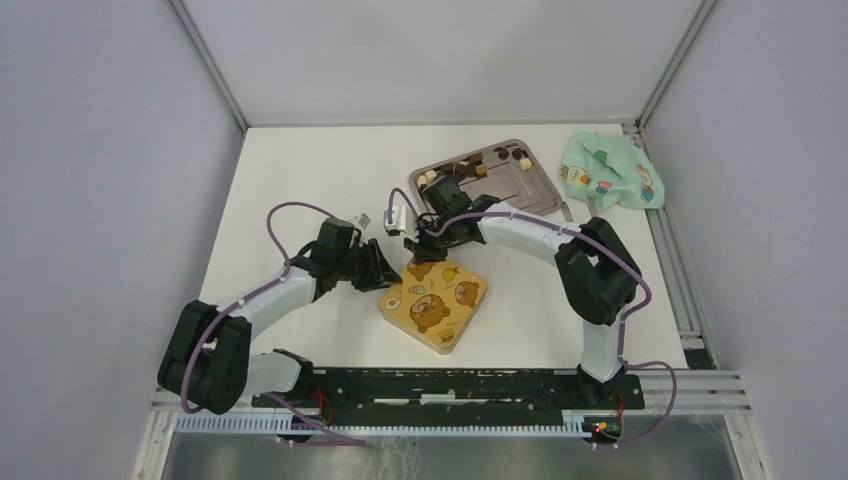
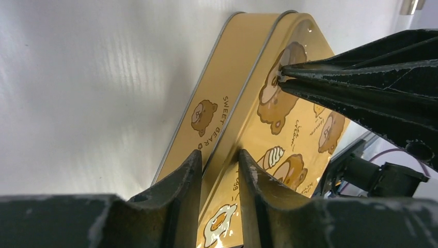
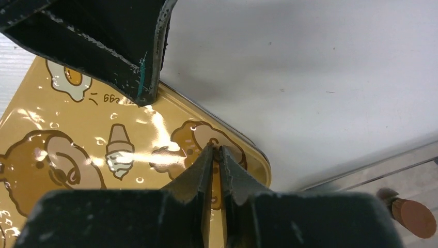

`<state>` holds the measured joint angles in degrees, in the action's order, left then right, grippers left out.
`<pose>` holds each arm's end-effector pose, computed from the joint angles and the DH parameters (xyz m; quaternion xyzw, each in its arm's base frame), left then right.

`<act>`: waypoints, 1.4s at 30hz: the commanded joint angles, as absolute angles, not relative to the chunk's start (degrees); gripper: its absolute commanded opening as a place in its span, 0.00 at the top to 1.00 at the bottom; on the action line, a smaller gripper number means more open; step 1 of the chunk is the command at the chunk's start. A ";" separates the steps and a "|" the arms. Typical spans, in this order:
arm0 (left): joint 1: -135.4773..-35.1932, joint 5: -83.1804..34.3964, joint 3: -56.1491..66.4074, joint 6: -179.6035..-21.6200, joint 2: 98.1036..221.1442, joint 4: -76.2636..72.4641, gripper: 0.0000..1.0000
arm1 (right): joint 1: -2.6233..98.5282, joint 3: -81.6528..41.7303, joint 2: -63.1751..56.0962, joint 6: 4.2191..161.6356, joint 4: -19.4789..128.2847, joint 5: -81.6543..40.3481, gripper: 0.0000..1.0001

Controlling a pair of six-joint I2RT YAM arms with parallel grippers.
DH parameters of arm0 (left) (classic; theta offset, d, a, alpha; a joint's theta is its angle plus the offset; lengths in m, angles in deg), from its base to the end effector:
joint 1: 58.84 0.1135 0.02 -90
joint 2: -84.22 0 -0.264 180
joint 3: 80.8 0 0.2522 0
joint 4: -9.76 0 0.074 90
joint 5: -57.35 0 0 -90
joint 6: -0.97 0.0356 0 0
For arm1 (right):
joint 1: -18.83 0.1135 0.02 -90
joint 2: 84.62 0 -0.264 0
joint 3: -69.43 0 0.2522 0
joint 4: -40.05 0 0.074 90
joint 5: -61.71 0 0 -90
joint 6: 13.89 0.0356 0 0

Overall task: Pack the chocolate
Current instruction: Close the box lid on the packing box.

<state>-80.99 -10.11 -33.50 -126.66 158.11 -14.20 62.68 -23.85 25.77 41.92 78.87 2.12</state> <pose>0.2173 -0.1032 0.1717 -0.0590 0.9236 -0.3244 0.1953 0.2844 0.2982 0.2000 -0.6406 0.6685 0.2737 0.2606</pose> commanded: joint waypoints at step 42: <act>-91.00 -22.23 -41.90 -144.35 143.04 -5.44 0.61 | 54.93 -16.54 3.54 21.08 104.62 9.41 0.79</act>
<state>-90.85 -18.79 -44.93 -143.55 146.32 -3.84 60.63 -17.71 6.73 25.22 97.86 7.78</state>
